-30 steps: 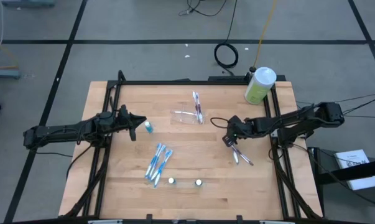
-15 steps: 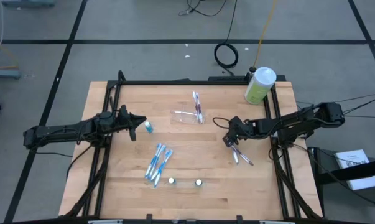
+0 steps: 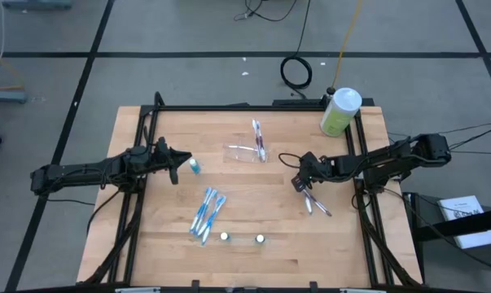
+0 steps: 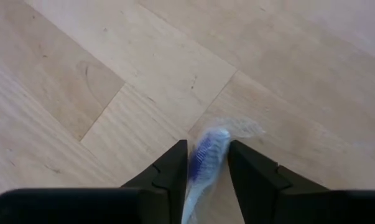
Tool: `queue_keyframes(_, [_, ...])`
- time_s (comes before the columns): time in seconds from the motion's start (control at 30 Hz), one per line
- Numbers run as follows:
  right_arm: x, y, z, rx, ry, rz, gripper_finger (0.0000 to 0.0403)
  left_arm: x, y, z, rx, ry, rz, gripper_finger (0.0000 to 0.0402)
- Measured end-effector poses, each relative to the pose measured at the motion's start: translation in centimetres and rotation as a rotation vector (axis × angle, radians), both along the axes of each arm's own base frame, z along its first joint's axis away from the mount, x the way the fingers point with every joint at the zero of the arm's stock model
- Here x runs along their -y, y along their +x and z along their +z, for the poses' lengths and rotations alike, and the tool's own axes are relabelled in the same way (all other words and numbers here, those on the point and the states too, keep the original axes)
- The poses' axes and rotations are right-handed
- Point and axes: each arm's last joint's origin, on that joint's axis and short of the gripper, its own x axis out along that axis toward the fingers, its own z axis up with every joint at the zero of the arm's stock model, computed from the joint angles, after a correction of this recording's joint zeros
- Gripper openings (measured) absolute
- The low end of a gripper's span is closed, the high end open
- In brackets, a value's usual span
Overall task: Pick & Place toothbrushing station
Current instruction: Put the violet toothbrush into the transparent organizer
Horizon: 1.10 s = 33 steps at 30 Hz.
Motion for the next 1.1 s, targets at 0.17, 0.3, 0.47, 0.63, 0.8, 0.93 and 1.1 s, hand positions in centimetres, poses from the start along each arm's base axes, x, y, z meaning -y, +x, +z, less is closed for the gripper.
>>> queue_keyframes(0.17, [0.0,0.0,0.0,-0.001,-0.003,0.001,0.0086,0.0,0.0,0.0,0.000,0.000,0.000,0.0037])
queue_keyframes(0.3, [0.0,0.0,0.0,-0.002,-0.005,0.005,0.0074,0.0,0.0,0.0,0.000,0.000,0.000,0.0037])
queue_keyframes(0.47, [0.0,0.2,0.1,0.017,-0.013,0.027,0.0064,0.0,0.0,0.0,0.000,0.000,0.000,0.0037])
queue_keyframes(0.63, [0.0,1.1,0.6,0.113,-0.044,0.079,0.0057,0.0,0.0,0.0,0.000,0.000,0.000,0.0037])
queue_keyframes(0.8, [0.0,2.0,1.4,0.213,-0.083,0.139,0.0057,0.0,0.0,0.0,0.000,0.000,0.001,0.0037])
queue_keyframes(0.93, [-0.1,2.7,2.0,0.301,-0.091,0.205,0.0057,0.0,0.0,0.0,0.000,0.000,0.000,0.0037])
queue_keyframes(1.1, [-0.5,3.5,3.1,0.426,-0.105,0.314,0.0057,0.0,0.0,0.0,-0.001,0.000,0.000,0.0037])
